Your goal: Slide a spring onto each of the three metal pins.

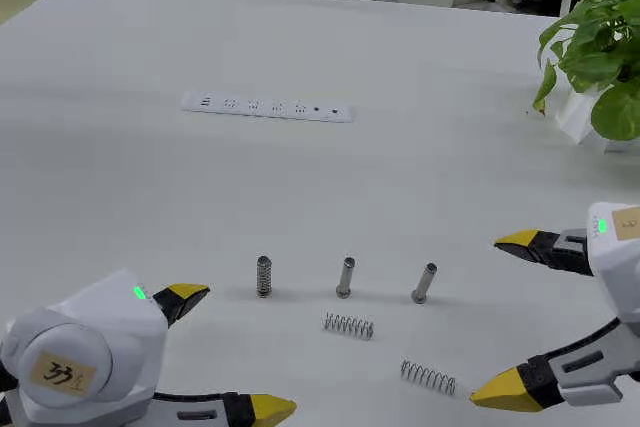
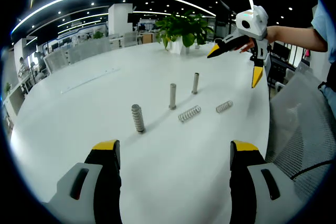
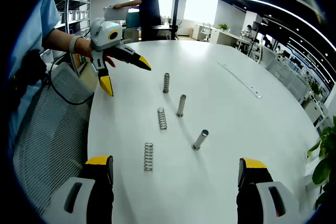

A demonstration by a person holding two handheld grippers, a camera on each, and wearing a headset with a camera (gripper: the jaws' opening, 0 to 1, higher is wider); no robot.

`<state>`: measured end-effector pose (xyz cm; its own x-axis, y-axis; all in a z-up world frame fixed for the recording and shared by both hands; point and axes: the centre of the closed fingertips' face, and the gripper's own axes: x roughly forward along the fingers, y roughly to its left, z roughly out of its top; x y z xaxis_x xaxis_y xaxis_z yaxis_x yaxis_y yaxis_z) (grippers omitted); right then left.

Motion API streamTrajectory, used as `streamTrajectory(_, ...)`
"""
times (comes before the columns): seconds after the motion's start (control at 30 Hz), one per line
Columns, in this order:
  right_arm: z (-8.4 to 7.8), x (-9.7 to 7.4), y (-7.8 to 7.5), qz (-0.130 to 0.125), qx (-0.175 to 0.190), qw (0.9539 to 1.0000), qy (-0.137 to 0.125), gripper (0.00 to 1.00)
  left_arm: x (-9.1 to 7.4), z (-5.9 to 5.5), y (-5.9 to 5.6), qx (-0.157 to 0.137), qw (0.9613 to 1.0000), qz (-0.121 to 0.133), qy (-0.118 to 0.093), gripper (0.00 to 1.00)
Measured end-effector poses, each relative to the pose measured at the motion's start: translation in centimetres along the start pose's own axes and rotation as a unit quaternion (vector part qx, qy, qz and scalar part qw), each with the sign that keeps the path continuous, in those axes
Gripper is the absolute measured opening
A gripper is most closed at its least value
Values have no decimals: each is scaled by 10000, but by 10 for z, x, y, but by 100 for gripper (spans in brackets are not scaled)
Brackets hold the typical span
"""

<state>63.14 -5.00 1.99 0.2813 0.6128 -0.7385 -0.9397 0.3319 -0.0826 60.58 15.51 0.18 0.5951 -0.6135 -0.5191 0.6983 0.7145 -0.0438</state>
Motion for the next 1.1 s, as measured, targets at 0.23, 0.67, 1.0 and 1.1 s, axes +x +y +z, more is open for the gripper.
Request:
streamTrajectory(0.23,-15,-9,1,-142,277,9995,-50,99,6,0,-3,130,9998,-140,105,84)
streamTrajectory(0.67,-20,-12,10,-263,504,9983,-163,99,27,8,-22,545,9963,-648,147,78)
streamTrajectory(1.0,-32,-14,18,-392,814,9955,-300,99,56,12,-28,775,9934,-835,149,69)
streamTrajectory(1.1,-34,-13,22,-388,905,9946,-335,99,64,10,-32,850,9918,-930,215,67)
